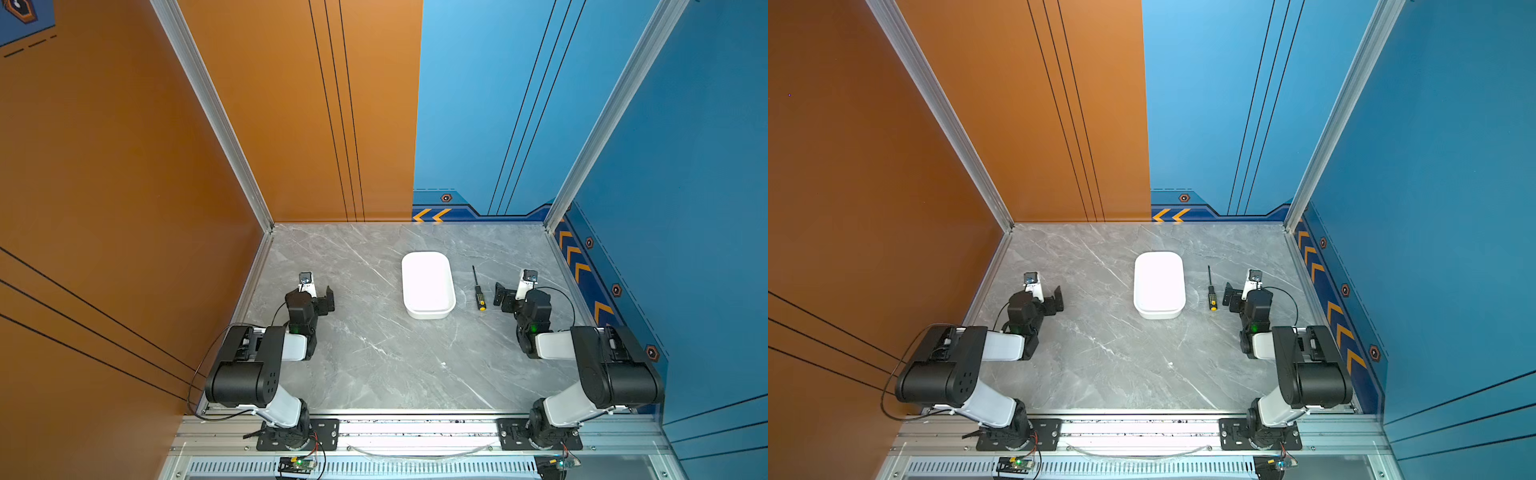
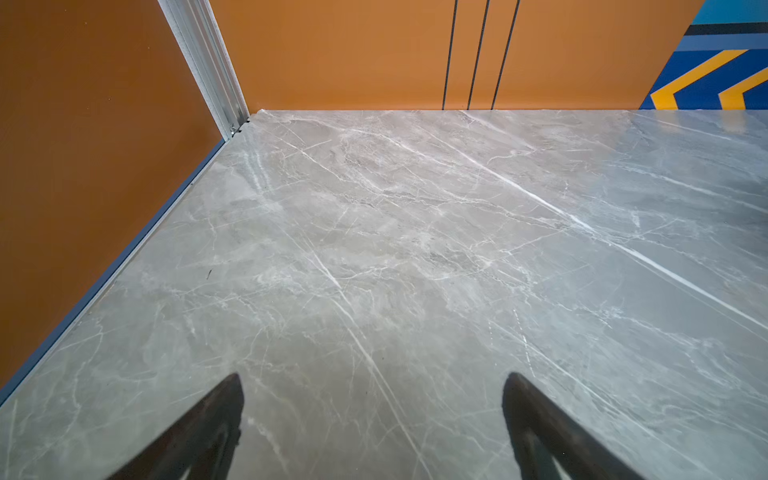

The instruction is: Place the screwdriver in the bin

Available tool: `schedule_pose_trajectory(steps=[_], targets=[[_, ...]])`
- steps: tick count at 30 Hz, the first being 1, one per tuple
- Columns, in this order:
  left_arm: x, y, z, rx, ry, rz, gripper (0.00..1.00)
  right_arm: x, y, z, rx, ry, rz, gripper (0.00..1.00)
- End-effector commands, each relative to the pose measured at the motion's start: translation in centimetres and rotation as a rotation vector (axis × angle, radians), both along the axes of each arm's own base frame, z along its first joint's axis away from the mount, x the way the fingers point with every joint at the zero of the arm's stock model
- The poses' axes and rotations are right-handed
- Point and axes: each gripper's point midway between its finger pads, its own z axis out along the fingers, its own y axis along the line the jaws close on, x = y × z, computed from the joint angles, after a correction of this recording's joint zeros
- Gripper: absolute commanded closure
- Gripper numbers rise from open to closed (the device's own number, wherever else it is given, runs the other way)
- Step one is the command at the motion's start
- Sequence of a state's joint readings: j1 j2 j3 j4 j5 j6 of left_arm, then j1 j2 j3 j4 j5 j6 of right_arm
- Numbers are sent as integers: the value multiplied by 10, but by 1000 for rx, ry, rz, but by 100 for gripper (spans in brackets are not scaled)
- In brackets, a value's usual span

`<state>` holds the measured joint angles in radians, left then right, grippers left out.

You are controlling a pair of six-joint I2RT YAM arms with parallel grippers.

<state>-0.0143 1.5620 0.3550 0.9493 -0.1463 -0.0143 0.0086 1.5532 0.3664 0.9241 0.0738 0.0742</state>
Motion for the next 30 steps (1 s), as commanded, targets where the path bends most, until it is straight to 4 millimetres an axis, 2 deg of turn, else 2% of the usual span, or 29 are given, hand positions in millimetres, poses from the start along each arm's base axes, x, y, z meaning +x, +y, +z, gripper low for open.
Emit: schedule_pose_trajectory(steps=[1,13,18,25,30], targets=[[5,-3,3,15,1,-14,2,1,3,1,-3,6,18,0],[5,-6,3,9,1,-38,2,1,2,1,-4,3,17,0],[6,-17,3,13,2,-98,2,1,3,1,-3,2,18,0],[5,-20,3,18,0,-112,2,1,1,2,-4,1,11,0],[-2,-21,19,29,-40,-114,2,0,0,4,-8,0,-2,0]])
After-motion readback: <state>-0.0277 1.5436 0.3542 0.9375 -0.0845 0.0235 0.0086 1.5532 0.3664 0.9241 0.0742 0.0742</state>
